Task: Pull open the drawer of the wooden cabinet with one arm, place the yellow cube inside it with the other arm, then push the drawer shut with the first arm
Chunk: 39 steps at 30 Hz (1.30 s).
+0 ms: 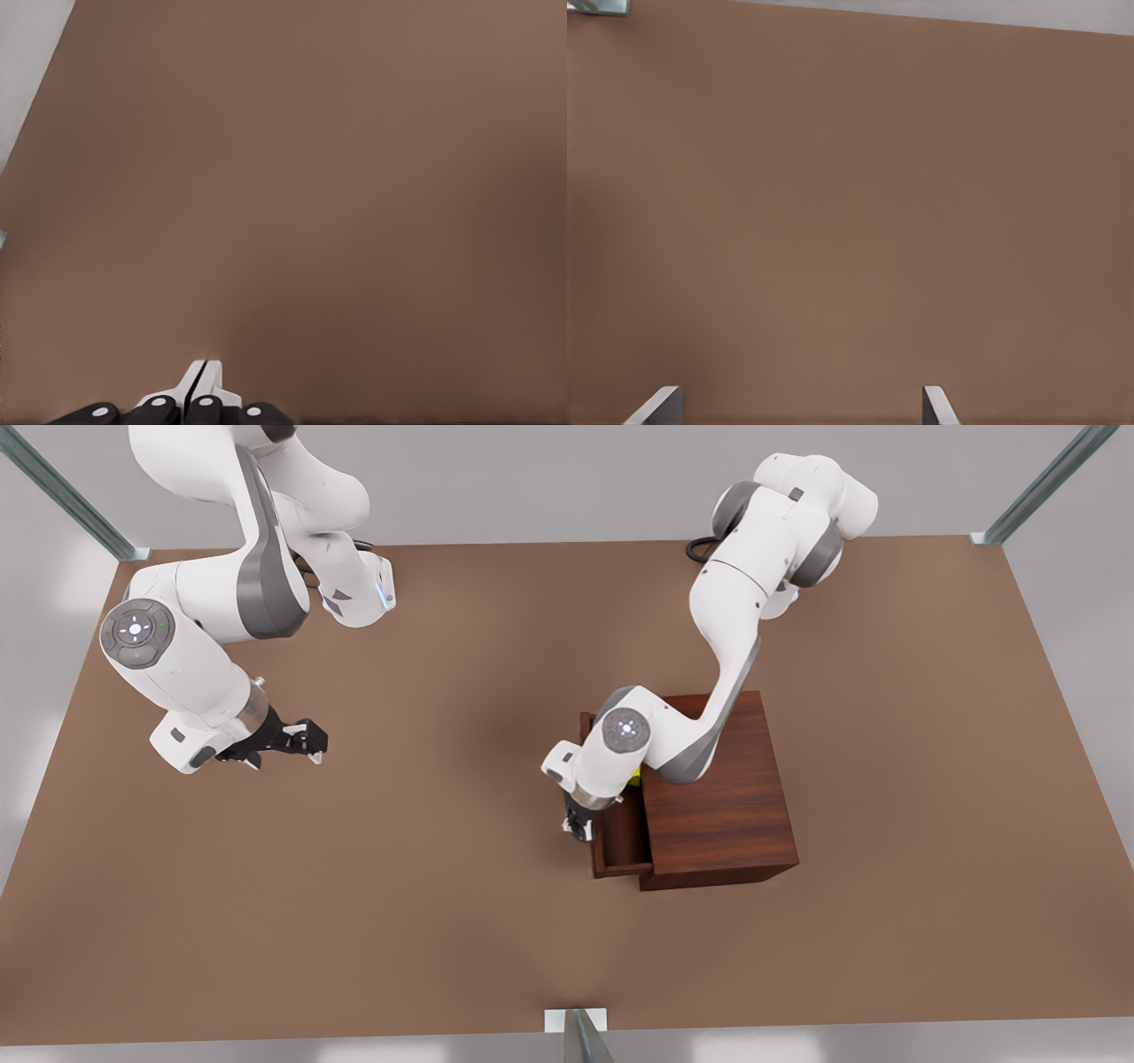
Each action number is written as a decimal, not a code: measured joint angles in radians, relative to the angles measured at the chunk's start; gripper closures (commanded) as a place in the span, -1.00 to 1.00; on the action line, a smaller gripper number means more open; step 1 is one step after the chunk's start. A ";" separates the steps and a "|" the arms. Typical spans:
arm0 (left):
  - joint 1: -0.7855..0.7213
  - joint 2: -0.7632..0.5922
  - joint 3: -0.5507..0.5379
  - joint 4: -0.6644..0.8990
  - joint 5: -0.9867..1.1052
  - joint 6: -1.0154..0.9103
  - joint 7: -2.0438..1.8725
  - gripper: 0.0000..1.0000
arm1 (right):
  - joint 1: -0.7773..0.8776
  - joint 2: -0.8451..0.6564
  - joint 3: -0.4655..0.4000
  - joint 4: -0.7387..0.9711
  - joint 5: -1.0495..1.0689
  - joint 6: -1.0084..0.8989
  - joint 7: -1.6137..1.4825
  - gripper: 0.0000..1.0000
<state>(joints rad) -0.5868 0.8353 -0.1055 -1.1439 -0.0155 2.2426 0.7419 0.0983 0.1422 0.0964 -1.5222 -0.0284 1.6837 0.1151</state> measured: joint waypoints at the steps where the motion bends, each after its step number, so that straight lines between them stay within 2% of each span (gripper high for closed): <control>1: 0.002 -0.006 0.000 -0.005 0.000 -0.008 0.005 0.57 | 0.000 0.000 0.000 0.000 0.000 0.000 -0.001 -1.00; 23: 0.033 -0.114 -0.001 -0.169 0.000 -0.066 0.099 0.57 | -0.001 0.002 0.006 0.020 -0.001 -0.002 -0.013 -1.00; 39: 0.037 -0.144 0.059 -0.182 0.001 -0.162 0.163 0.57 | 0.000 0.002 0.009 0.020 -0.002 -0.002 -0.016 -1.00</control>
<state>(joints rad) -0.5501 0.6909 -0.0467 -1.3256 -0.0140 2.0807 0.9049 0.0980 0.1437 0.1056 -1.5023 -0.0301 1.6816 0.0994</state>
